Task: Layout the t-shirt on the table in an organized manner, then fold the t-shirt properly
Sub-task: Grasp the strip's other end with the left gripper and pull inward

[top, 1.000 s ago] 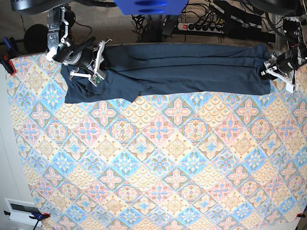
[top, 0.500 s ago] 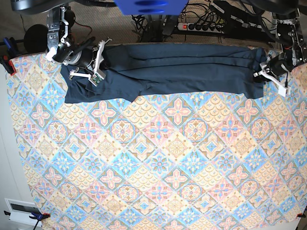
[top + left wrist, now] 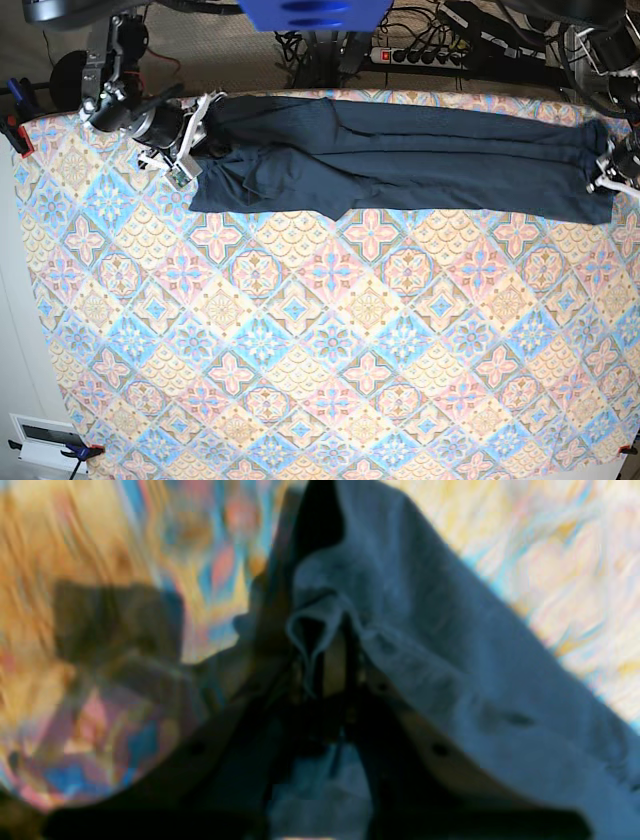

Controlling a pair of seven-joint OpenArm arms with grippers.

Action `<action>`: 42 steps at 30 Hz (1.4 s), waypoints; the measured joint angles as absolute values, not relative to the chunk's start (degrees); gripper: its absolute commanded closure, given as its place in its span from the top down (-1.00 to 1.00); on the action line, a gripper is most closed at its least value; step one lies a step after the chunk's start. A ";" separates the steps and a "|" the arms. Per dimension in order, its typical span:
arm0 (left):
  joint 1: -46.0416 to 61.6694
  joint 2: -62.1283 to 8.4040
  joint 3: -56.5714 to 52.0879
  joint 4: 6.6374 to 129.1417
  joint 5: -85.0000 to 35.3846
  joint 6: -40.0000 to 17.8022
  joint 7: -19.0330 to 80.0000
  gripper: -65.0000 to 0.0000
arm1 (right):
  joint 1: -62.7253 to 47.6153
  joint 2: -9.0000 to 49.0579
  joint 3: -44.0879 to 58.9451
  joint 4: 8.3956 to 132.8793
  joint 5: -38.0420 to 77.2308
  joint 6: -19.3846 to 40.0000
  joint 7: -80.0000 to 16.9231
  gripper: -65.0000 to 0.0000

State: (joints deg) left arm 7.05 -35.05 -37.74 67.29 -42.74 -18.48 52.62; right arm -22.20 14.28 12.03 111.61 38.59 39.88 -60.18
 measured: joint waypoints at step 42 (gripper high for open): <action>14.76 -8.71 -31.22 98.19 -49.67 -18.50 66.74 -0.99 | -19.35 14.13 19.86 111.59 39.70 39.88 -60.51 -0.91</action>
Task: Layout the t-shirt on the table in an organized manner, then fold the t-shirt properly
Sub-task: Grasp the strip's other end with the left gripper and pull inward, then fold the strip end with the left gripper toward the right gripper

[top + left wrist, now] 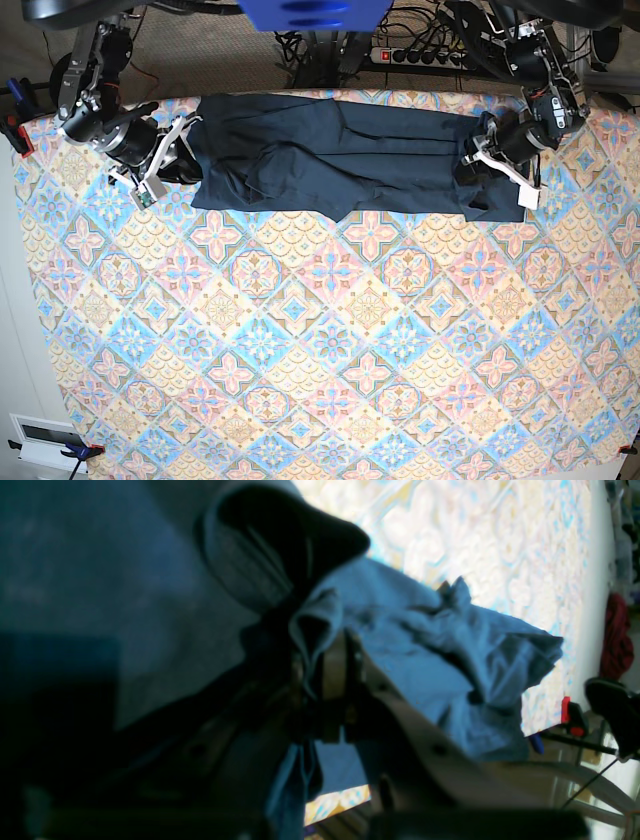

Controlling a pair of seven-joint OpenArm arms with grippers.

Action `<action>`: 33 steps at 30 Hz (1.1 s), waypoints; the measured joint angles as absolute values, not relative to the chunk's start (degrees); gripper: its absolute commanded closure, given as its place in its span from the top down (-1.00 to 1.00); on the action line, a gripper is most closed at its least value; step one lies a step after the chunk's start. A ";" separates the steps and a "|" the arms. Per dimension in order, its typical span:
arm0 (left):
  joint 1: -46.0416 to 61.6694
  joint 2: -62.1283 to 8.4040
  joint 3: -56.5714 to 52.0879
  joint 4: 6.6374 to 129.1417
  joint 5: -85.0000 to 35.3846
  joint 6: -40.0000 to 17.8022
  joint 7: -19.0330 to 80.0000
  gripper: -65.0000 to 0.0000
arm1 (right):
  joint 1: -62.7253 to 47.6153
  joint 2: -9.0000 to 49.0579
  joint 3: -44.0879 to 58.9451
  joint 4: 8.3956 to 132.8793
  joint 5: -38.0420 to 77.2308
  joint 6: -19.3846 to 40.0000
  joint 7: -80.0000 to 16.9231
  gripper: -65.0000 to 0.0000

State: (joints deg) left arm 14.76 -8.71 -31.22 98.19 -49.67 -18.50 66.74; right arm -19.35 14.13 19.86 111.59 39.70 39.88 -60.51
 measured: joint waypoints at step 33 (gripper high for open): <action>14.39 -18.61 -24.71 97.60 -69.65 -18.48 68.16 -0.29 | -19.31 14.11 19.94 111.59 39.72 39.88 -60.49 -0.91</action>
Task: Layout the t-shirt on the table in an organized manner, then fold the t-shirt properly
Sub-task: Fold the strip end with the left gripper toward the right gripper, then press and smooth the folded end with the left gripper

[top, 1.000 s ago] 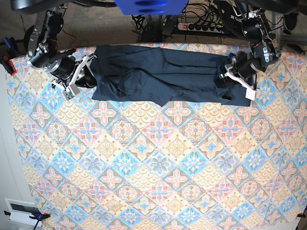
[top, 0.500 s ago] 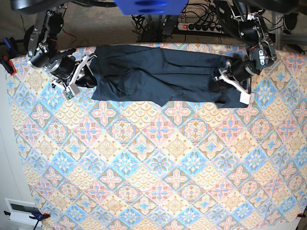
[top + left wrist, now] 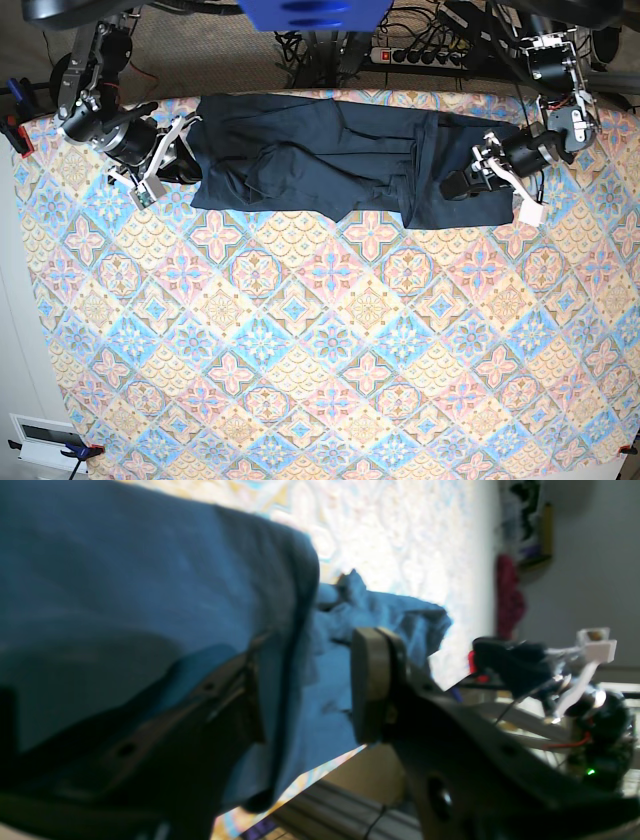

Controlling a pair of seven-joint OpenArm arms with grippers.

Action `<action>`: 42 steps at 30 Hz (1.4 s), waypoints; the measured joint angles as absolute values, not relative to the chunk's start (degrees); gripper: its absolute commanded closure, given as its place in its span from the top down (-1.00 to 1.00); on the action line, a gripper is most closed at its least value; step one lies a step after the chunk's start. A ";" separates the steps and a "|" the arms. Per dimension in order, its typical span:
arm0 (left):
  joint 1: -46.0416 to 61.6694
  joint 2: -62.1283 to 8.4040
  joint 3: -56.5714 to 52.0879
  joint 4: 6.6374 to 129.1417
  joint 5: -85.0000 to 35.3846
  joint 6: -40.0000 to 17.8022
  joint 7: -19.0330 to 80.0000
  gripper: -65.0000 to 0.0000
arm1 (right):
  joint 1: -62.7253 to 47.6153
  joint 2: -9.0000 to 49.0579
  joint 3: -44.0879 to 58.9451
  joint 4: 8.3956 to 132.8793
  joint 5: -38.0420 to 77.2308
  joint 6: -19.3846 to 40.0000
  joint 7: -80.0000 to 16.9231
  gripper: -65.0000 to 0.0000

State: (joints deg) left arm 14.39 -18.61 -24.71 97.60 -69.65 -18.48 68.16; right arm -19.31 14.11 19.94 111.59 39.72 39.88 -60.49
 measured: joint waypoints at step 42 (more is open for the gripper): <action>20.49 -26.20 -0.38 106.08 -52.40 -18.52 63.96 -0.51 | -19.18 14.09 19.88 111.48 39.90 39.88 -60.49 -0.91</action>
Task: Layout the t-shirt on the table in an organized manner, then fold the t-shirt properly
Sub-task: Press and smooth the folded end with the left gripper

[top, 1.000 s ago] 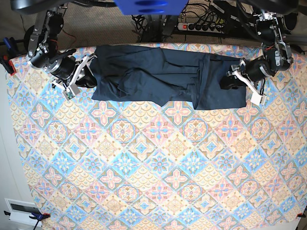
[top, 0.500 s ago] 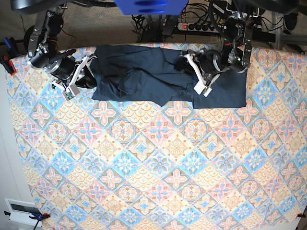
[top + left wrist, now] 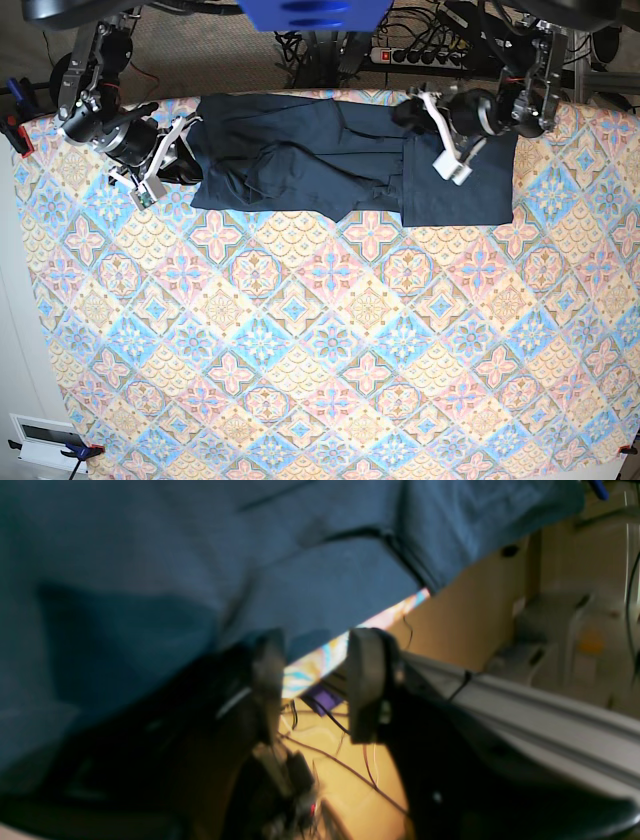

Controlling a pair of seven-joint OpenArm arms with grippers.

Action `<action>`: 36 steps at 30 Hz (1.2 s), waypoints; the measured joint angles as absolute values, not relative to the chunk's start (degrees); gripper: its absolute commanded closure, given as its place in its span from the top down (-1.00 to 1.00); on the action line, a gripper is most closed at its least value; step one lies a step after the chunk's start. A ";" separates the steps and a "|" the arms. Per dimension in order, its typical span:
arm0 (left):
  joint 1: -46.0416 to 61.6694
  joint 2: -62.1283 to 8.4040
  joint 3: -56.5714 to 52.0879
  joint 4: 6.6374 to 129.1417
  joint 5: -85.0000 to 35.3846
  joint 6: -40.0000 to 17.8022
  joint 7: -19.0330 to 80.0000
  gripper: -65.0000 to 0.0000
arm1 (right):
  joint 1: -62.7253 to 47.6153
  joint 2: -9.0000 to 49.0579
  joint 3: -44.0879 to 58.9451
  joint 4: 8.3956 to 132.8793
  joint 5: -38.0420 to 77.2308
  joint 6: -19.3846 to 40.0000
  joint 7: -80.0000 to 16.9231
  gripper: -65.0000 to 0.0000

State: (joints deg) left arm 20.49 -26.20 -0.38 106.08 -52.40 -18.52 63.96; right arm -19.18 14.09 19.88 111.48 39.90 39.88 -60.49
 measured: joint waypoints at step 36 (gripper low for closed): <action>21.65 -20.62 3.55 114.65 -21.58 -16.05 57.06 -0.14 | -19.20 14.13 19.77 111.48 39.83 39.88 -60.71 -0.91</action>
State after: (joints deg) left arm 21.65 -20.62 3.55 114.65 -21.58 -16.05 57.06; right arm -19.20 14.13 19.77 111.48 39.83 39.88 -60.71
